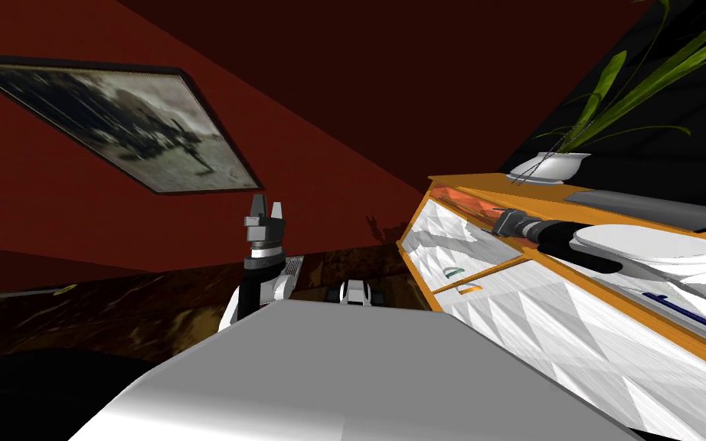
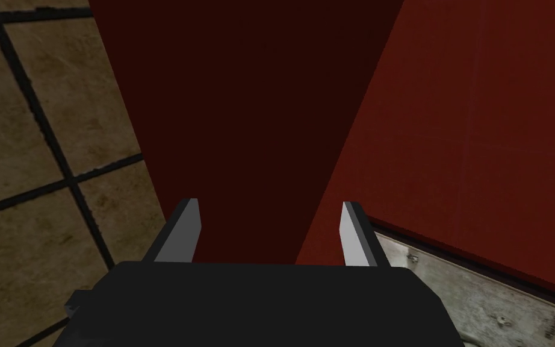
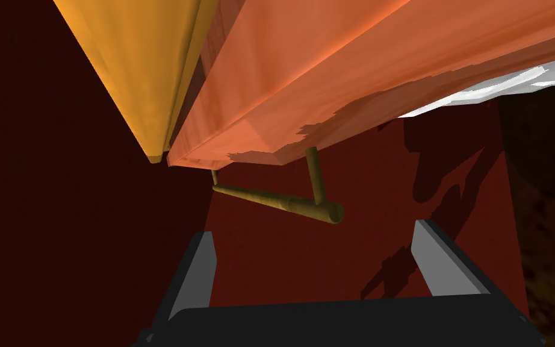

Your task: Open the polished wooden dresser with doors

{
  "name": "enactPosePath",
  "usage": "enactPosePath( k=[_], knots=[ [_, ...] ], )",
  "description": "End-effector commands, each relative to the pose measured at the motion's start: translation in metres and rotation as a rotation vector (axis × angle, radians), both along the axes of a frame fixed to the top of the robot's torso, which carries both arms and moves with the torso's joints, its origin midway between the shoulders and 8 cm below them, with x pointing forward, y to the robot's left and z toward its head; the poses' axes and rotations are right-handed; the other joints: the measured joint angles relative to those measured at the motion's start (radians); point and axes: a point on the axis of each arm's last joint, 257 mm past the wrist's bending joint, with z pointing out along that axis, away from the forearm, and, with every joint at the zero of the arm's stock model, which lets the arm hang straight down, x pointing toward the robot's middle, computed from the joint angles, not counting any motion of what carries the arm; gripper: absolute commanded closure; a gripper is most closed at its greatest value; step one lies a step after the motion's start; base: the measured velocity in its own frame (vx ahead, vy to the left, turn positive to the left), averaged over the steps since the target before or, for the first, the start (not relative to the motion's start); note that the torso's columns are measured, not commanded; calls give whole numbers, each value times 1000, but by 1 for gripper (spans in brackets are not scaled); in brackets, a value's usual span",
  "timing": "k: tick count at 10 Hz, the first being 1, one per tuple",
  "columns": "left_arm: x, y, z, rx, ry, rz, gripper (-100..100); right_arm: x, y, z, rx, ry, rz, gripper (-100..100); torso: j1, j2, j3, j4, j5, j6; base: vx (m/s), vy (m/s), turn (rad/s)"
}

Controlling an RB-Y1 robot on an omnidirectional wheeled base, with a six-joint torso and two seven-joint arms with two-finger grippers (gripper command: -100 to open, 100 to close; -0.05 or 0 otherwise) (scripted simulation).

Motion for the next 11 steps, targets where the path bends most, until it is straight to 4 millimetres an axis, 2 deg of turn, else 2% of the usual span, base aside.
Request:
enactPosePath(
  k=[1,5,6,7,11],
  knots=[
    [0,0,0,0,0,0,0,-13,-20,-4,3,-4,-46,-100,-1,-1,-1,0,-1,-1,-40,-21,179],
    [0,0,0,0,0,0,0,-34,-47,-8,-2,-2,-116,-100,1,-1,-1,-1,0,-1,-35,-20,163],
    [0,0,0,0,0,0,0,-30,-43,-8,2,-2,-104,-100,1,-1,-1,0,0,0,-15,-11,35],
    [0,0,0,0,0,0,0,-23,-33,-6,2,-4,-81,100,1,-2,-1,0,0,0,22,8,-289],
    [0,0,0,0,0,0,0,-8,-13,-3,2,-4,-29,100,1,-2,-1,-1,1,-3,33,21,-133]
  ],
)
